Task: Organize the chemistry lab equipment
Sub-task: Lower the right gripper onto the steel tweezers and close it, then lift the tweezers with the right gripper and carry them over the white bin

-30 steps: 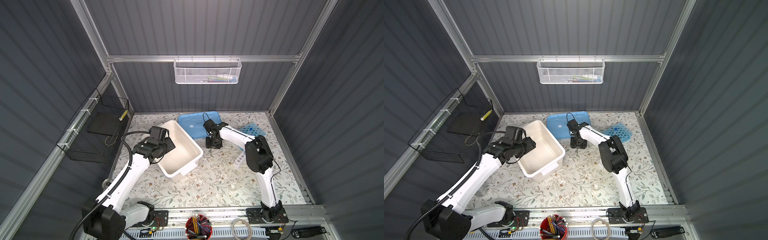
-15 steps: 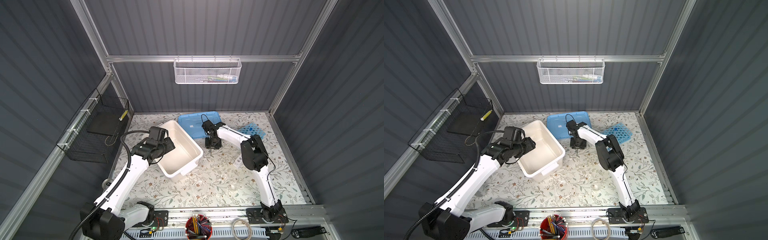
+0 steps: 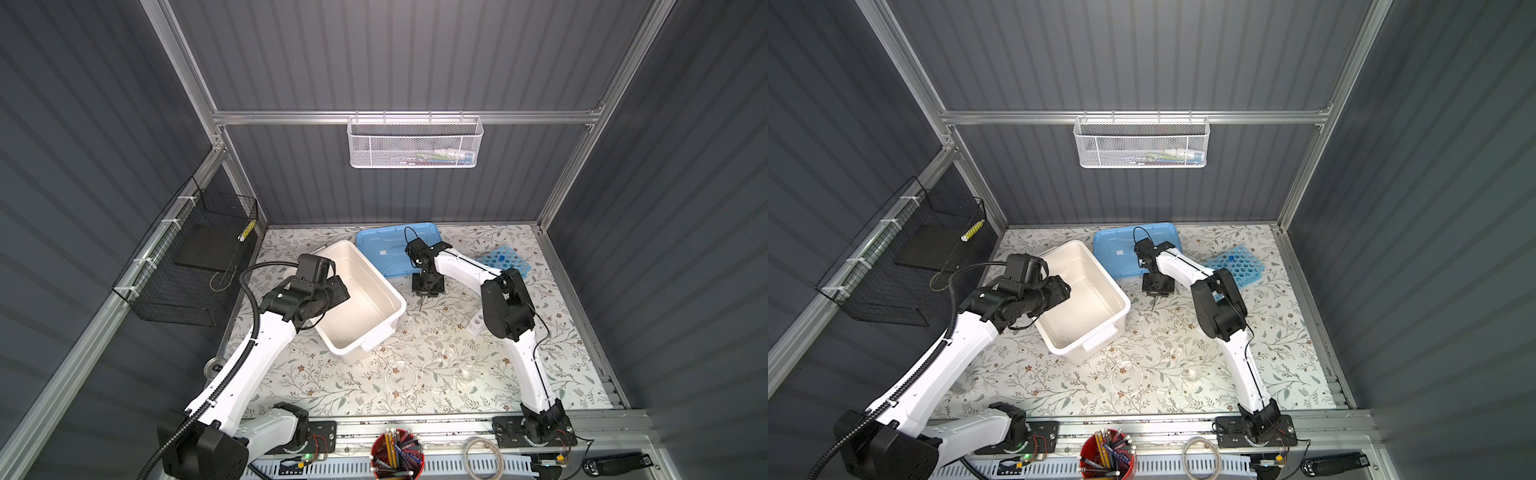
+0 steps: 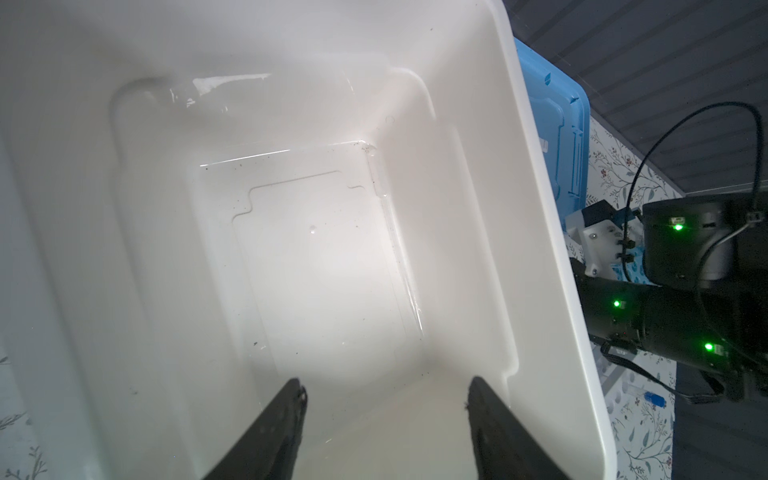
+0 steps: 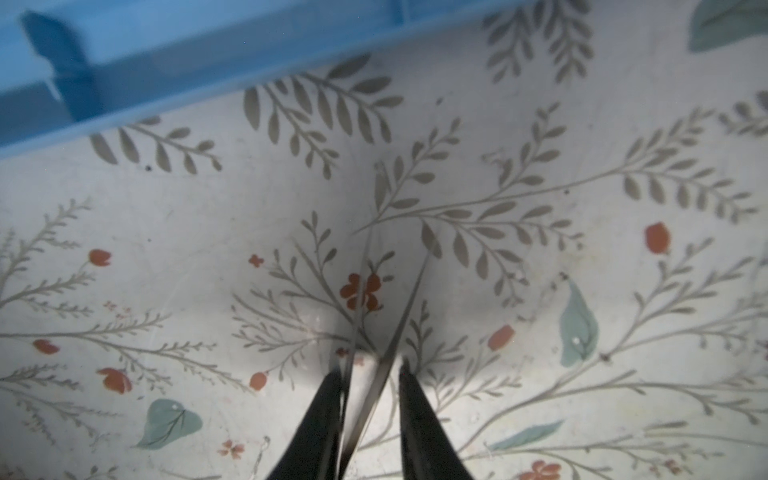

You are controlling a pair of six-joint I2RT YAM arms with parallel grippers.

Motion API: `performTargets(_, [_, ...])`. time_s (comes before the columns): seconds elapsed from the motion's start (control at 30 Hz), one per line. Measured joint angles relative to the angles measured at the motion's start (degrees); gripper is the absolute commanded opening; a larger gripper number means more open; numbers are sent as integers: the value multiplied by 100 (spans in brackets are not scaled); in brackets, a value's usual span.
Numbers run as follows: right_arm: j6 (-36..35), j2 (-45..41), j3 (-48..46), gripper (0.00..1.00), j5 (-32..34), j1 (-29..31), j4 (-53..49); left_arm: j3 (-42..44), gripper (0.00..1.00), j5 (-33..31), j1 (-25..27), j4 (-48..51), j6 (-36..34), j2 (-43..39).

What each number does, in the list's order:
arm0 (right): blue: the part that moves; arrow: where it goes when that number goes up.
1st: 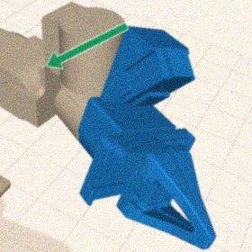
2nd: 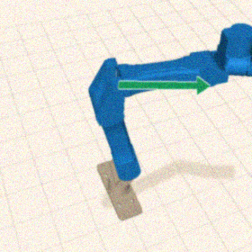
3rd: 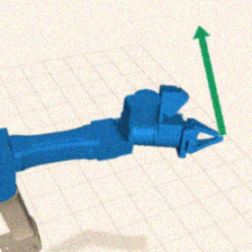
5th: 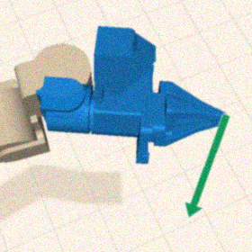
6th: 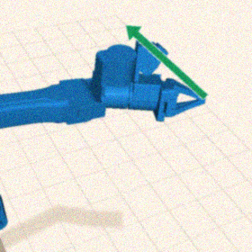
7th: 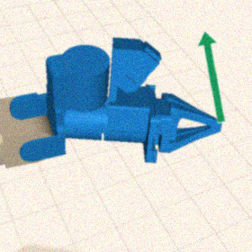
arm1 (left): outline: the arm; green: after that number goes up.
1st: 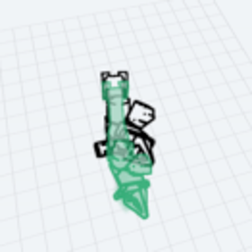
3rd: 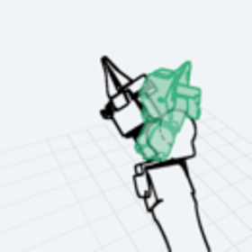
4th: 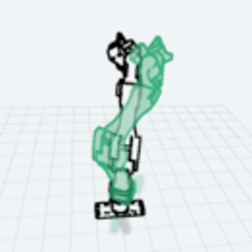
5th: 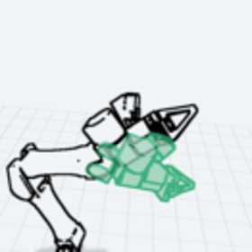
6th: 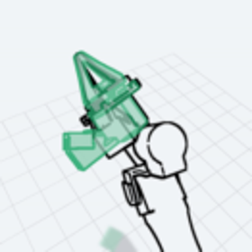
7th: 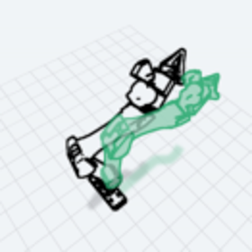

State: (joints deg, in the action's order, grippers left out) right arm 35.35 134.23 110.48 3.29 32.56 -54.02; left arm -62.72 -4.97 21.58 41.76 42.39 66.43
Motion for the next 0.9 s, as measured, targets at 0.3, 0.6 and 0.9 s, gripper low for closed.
performTargets(0.3, [-107,9,22,12,13,-28,46,-494,66,-468,0,588,-157,4])
performTargets(0.6, [-286,-7,-7,0,4,-28,179,-697,68,-1008,0,1108,-236,4])
performTargets(0.9, [-496,-597,-439,0,-70,-164,348,-957,69,-1416,-33,1532,-267,4])
